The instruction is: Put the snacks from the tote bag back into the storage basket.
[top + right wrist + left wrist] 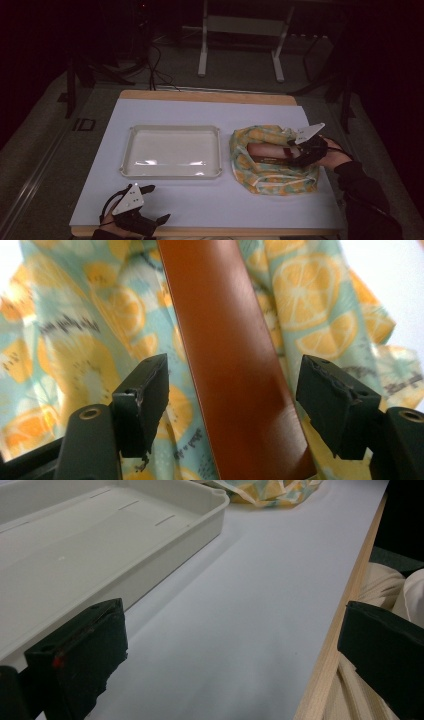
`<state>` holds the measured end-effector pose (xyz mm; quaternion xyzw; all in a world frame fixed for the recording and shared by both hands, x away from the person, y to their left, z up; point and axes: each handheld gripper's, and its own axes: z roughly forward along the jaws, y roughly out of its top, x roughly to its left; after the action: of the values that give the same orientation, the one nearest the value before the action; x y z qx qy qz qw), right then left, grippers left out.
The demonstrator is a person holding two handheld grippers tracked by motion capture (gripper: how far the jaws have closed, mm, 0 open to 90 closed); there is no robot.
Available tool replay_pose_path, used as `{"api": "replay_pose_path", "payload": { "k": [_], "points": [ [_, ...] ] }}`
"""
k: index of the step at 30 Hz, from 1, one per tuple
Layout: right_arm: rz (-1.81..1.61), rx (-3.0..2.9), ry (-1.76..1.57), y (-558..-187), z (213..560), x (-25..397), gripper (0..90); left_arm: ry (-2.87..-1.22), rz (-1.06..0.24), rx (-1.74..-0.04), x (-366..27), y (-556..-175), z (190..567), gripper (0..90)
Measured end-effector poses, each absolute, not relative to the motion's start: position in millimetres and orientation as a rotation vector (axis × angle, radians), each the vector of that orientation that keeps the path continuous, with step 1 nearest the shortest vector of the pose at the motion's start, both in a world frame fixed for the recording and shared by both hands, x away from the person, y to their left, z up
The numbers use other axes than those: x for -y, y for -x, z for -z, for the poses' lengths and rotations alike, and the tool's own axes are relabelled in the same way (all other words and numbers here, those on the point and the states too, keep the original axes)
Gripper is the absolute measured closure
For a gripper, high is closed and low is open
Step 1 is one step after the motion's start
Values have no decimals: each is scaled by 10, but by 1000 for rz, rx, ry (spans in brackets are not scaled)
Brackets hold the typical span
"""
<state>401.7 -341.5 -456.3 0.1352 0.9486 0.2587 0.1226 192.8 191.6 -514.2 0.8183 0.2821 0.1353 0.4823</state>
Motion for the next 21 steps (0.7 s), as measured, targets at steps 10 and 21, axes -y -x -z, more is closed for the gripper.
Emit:
{"api": "replay_pose_path", "payload": {
  "k": [10, 21],
  "points": [
    [-644, -2806, -391, -4118, 4701, 3441, 295, -1998, -330, -694, -1919, -1931, 5145, 0],
    [-546, -2872, -345, -4150, 4742, 3417, 358, -2000, -328, -694, -1922, -1938, 5148, 0]
  ]
}}
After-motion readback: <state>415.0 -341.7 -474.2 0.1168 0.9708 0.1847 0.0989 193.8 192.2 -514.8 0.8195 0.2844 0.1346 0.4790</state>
